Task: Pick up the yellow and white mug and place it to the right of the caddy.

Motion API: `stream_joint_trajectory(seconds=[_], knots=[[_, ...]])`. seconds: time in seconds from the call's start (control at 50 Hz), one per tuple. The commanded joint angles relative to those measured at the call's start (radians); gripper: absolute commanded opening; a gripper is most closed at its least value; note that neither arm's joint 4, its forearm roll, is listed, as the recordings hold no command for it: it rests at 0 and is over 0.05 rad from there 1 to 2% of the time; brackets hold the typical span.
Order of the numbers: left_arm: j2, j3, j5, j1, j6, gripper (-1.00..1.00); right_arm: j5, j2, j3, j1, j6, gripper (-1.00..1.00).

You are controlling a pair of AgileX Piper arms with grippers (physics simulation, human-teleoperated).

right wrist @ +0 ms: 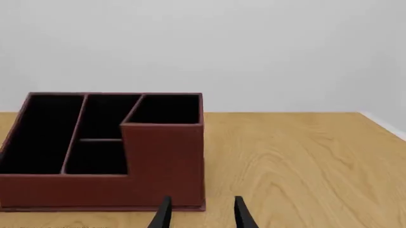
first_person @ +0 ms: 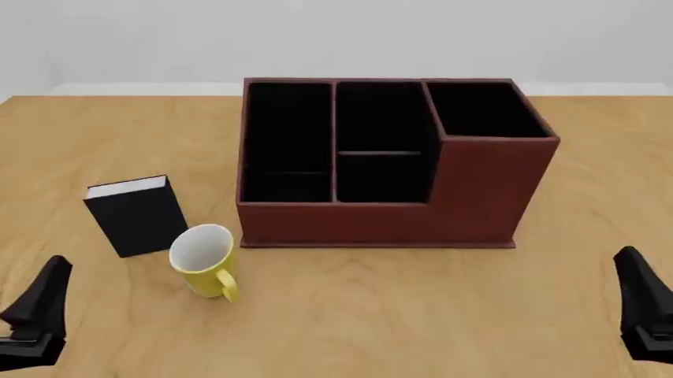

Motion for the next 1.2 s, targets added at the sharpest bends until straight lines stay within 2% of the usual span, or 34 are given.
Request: stream_joint_trajectory(seconds=[0.02, 0.04, 0.08, 0.12, 0.18, 0.3, 0.38, 0.58, 0.62, 0.74, 0.76, 0.78, 0.8, 0.84, 0.92, 0.98, 1.04, 1.2], knots=[[0.003, -0.01, 0.001, -0.008, 0.0, 1.0, -0.024, 0.002, 0.0, 0.031, 0.064, 1.0], [0.003, -0.012, 0.003, -0.007, -0.008, 1.0, -0.027, 0.005, 0.004, 0.053, 0.056, 1.0], [0.001, -0.013, 0.004, -0.009, -0.002, 1.0, -0.107, 0.071, 0.029, 0.062, 0.027, 1.0], [0.001, -0.019, 0.012, -0.026, -0.028, 1.0, -0.127, 0.093, 0.034, 0.091, 0.019, 1.0], [0.001, -0.026, 0.005, -0.027, 0.006, 1.0, -0.157, 0.144, 0.026, 0.107, 0.01, 1.0], [0.003, -0.03, 0.013, -0.031, 0.001, 1.0, -0.202, 0.242, 0.013, 0.163, -0.018, 1.0], [0.001, -0.039, 0.019, -0.031, 0.007, 1.0, -0.225, 0.274, 0.008, 0.193, -0.021, 1.0], [-0.002, -0.081, 0.047, -0.016, 0.034, 1.0, -0.436, 0.48, 0.026, 0.299, 0.001, 1.0], [-0.002, -0.095, 0.056, -0.022, 0.015, 1.0, -0.476, 0.522, 0.031, 0.321, -0.002, 1.0], [-0.002, -0.103, 0.059, -0.014, 0.018, 1.0, -0.597, 0.648, 0.031, 0.38, -0.012, 1.0], [-0.002, -0.107, 0.069, -0.029, -0.013, 1.0, -0.601, 0.652, 0.027, 0.383, -0.016, 1.0], [-0.002, -0.112, 0.066, -0.027, -0.006, 1.0, -0.61, 0.666, 0.023, 0.392, -0.016, 1.0], [-0.002, -0.115, 0.055, -0.022, 0.04, 1.0, -0.631, 0.689, 0.019, 0.409, -0.012, 1.0], [-0.002, -0.119, 0.069, -0.025, 0.015, 1.0, -0.68, 0.745, 0.017, 0.425, -0.017, 1.0], [-0.002, -0.127, 0.075, -0.024, 0.02, 1.0, -0.758, 0.83, 0.007, 0.472, -0.02, 1.0], [-0.002, -0.129, 0.075, -0.018, 0.032, 1.0, -0.782, 0.843, 0.004, 0.5, -0.015, 1.0], [-0.002, -0.146, 0.085, -0.018, 0.024, 1.0, -0.845, 0.932, -0.002, 0.534, -0.03, 1.0], [-0.002, -0.129, 0.074, -0.015, 0.031, 1.0, -0.926, 1.04, -0.023, 0.595, -0.036, 1.0]])
